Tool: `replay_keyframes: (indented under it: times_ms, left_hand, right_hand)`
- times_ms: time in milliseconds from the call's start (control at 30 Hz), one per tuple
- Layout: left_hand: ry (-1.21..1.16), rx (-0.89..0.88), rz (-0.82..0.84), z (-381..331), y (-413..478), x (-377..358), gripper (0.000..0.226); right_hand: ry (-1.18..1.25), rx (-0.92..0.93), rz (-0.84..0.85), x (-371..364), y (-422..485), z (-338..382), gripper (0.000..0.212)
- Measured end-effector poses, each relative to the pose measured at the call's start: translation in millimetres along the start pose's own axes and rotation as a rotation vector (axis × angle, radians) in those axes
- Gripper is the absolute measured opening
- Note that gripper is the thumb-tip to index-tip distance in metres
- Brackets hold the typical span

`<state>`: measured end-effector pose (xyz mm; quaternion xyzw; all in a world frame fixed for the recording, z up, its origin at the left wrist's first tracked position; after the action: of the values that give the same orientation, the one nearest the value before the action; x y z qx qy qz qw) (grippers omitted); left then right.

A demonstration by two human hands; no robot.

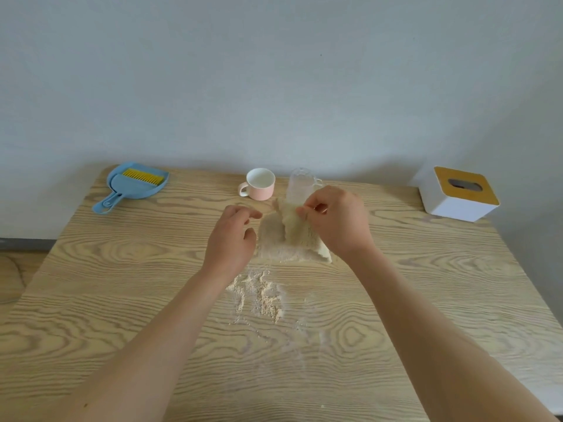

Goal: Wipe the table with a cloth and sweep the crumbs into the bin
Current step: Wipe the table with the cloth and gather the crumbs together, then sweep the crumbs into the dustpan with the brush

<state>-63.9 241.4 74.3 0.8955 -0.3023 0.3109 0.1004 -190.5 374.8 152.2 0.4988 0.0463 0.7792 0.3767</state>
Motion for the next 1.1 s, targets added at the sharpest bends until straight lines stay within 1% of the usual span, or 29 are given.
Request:
replay_keyframes:
  times_ms: [67, 133, 233, 367, 533, 667, 767, 800, 900, 967, 1033, 1100]
  left_hand:
    - [0.0, -0.009, 0.007, -2.5, 2.1, -3.7, 0.033]
    - [-0.001, 0.001, 0.016, -5.2, 2.2, -7.8, 0.033]
    - [0.017, -0.003, 0.035, -10.1, 3.0, -18.8, 0.033]
    - [0.049, -0.014, 0.077, -14.2, 5.7, -32.9, 0.034]
    - [0.117, -0.023, 0.117, -19.8, 11.5, -50.9, 0.035]
    - [0.157, -0.013, 0.142, -25.0, 16.8, -65.9, 0.036]
    - [0.223, -0.021, 0.158, -26.0, 23.2, -74.7, 0.038]
    - [0.25, -0.019, 0.16, -25.2, 26.8, -78.3, 0.038]
    - [0.31, 0.005, 0.172, -16.9, 31.8, -83.9, 0.04]
    - [0.331, 0.032, 0.173, -8.6, 32.7, -84.1, 0.041]
    - [0.352, 0.059, 0.157, 0.9, 33.5, -79.1, 0.041]
    - [0.358, 0.084, 0.14, 11.5, 34.3, -69.4, 0.042]
  right_hand:
    - [0.019, 0.001, -0.003, 1.2, 0.4, -7.4, 0.012]
    - [0.01, -0.001, 0.054, 0.3, -1.1, -13.9, 0.013]
    - [0.002, -0.034, 0.022, 7.0, -1.6, -28.2, 0.014]
    - [-0.055, -0.126, 0.104, 22.3, 8.0, -54.9, 0.016]
    - [-0.034, -0.222, 0.109, 30.1, 29.3, -96.8, 0.016]
    - [-0.021, -0.308, 0.152, 7.0, 25.7, -125.1, 0.013]
    - [-0.01, -0.359, 0.221, -16.6, 14.3, -145.9, 0.009]
    - [-0.011, -0.367, 0.268, -25.6, 11.5, -153.1, 0.01]
    - [-0.038, -0.371, 0.44, -49.6, -1.2, -165.0, 0.023]
    - [-0.02, -0.358, 0.437, -58.8, -3.6, -165.4, 0.029]
    - [0.019, -0.326, 0.392, -68.4, 2.0, -159.1, 0.026]
    - [0.04, -0.267, 0.397, -81.0, 10.2, -146.5, 0.021]
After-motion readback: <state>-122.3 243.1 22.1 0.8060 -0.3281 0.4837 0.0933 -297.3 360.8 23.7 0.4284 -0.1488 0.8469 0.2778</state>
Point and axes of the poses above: each hand's wrist, its own y-axis towards the middle knuckle, its own x-axis out of the back of the hand, z = x × y, the point moved 2 cm from there along y, towards the middle knuckle, and after that the axes turned 14 degrees about x, right-handed, at the moved point
